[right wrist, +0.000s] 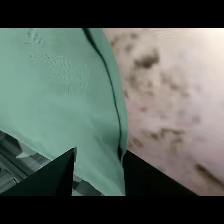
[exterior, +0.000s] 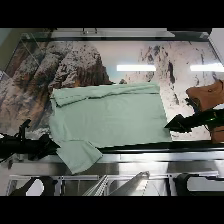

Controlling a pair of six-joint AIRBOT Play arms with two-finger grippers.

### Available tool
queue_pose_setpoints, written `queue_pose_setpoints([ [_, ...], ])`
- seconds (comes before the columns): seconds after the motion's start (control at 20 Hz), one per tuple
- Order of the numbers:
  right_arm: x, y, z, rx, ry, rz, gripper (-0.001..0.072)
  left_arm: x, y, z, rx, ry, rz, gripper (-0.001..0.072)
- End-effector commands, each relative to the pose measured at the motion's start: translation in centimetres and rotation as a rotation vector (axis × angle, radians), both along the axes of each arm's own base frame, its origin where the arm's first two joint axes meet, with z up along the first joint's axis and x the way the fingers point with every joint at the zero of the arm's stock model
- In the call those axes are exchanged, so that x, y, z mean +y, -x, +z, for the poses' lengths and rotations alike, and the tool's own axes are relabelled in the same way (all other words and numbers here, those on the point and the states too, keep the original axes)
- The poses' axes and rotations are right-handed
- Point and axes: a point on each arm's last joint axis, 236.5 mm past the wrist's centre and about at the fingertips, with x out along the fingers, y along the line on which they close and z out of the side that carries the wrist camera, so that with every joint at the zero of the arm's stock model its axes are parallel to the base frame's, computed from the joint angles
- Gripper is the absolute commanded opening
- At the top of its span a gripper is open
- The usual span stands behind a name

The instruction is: Fold the shirts.

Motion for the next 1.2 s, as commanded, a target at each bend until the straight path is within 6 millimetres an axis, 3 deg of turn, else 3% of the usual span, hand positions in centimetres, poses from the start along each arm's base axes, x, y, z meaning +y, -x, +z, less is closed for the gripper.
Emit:
queue_pose_setpoints([
  [0.0,1.2,0.4,-1.3,0.002,0.030,0.074,0.0362,-1.1,0.9,-0.8,0.088,0.084,-0.003,0.0279],
  [0.15,1.6,0.4,-1.3,-0.001,0.032,0.089,0.0360,-2.6,1.1,-1.3,0.124,0.169,-0.038,0.0278],
  [0.3,1.5,0.4,-1.3,-0.002,0.033,0.088,0.0360,-4.3,3.3,-1.3,0.229,0.226,-0.135,0.0277],
  [0.4,1.5,0.4,-1.4,-0.002,0.033,0.088,0.0360,-4.6,3.5,-1.5,0.239,0.226,-0.157,0.0277],
  [0.55,1.6,0.4,-1.3,-0.002,0.033,0.089,0.0361,-2.8,2.1,-1.2,0.170,0.144,-0.157,0.0278],
  [0.75,1.6,0.3,-1.3,-0.003,0.030,0.085,0.0362,3.0,1.4,-0.6,0.096,-0.119,-0.074,0.0291],
  [0.8,1.7,0.2,-1.3,-0.006,0.026,0.080,0.0362,3.6,1.4,-0.6,0.082,-0.150,-0.048,0.0291],
  [0.95,1.8,0.1,-1.2,-0.009,0.021,0.074,0.0361,3.5,1.9,-1.0,0.070,-0.177,-0.047,0.0292],
  [1.15,2.0,-0.2,-1.0,-0.014,0.009,0.062,0.0361,2.0,2.1,-2.1,0.107,-0.158,-0.122,0.0292],
])
